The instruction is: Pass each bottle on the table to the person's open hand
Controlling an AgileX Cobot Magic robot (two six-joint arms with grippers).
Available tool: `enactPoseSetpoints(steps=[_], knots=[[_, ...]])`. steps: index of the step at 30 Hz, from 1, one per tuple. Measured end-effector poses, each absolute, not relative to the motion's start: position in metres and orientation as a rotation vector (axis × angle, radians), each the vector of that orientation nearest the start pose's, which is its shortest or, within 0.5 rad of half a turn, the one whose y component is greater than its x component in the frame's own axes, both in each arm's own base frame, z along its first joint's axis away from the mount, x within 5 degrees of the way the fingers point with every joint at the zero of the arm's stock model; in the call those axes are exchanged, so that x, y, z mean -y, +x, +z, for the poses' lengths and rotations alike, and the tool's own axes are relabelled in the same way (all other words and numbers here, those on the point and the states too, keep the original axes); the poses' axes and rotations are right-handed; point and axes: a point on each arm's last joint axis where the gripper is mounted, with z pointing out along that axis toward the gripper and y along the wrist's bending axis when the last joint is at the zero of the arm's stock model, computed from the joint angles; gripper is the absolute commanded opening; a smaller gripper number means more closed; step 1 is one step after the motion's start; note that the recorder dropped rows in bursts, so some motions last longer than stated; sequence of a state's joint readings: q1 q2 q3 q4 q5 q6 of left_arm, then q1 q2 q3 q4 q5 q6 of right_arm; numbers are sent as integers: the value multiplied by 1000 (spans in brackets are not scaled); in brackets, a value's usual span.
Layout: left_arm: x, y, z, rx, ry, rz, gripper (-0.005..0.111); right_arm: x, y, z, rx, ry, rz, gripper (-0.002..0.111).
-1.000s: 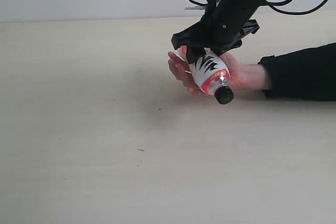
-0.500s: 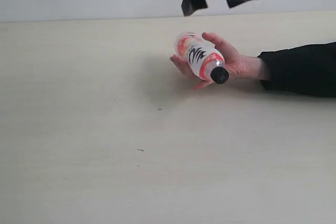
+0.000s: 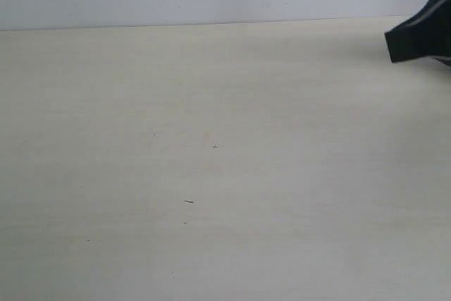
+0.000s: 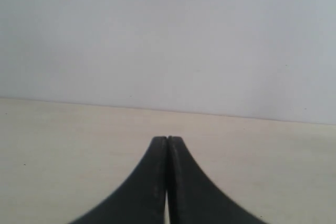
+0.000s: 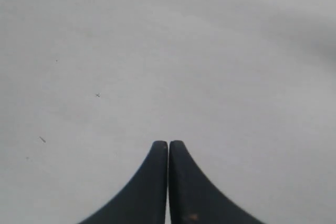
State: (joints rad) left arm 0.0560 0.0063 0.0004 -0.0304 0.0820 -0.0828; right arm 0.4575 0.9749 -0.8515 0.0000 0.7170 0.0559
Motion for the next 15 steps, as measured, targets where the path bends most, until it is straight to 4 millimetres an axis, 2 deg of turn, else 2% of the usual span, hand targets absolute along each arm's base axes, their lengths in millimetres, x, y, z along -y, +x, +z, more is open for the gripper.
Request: enactPoseSetpoints(steps=[4,7,15], knots=[[-3,57,205,-1567,-131,-47,0,-75,150,332,-2288,-458,277,1],[-3,57,205,-1567,-131,-47,0,-72,144,338,-2257,-448,294,1],[-3,57,205,-1567,-131,-47,0,-72,142,339,-2251,-446,299,1]])
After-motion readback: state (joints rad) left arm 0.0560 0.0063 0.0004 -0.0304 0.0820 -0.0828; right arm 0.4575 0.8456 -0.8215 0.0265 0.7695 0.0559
